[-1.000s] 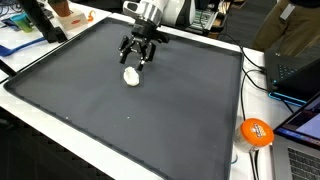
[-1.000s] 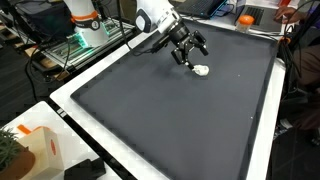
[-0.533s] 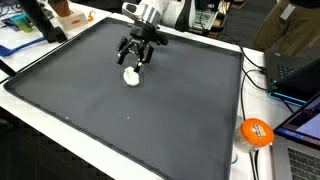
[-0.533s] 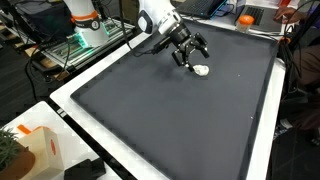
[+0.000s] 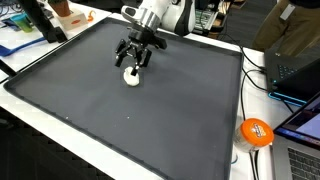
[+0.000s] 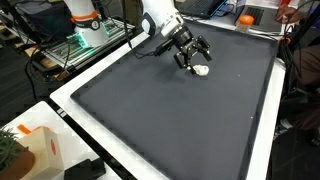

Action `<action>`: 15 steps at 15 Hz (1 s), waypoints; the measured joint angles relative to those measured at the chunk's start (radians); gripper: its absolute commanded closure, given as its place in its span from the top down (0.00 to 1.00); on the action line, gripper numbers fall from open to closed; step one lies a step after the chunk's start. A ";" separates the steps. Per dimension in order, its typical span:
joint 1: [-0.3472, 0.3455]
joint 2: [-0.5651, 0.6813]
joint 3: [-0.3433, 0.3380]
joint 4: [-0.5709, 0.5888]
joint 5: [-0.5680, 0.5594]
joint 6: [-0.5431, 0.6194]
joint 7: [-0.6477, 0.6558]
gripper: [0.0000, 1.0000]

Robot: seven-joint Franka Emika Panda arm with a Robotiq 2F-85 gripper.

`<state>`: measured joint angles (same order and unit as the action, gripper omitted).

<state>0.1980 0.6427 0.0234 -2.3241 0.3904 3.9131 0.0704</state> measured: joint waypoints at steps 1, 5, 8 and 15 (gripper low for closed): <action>0.004 0.005 -0.002 0.006 0.006 0.000 -0.003 1.00; 0.018 0.018 -0.009 0.023 0.031 0.000 -0.016 1.00; 0.023 0.010 -0.008 0.017 0.033 -0.006 -0.018 1.00; 0.080 -0.268 -0.071 -0.089 0.195 -0.443 -0.243 1.00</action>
<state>0.2777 0.3745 -0.0479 -2.4132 0.5852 3.4705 -0.1724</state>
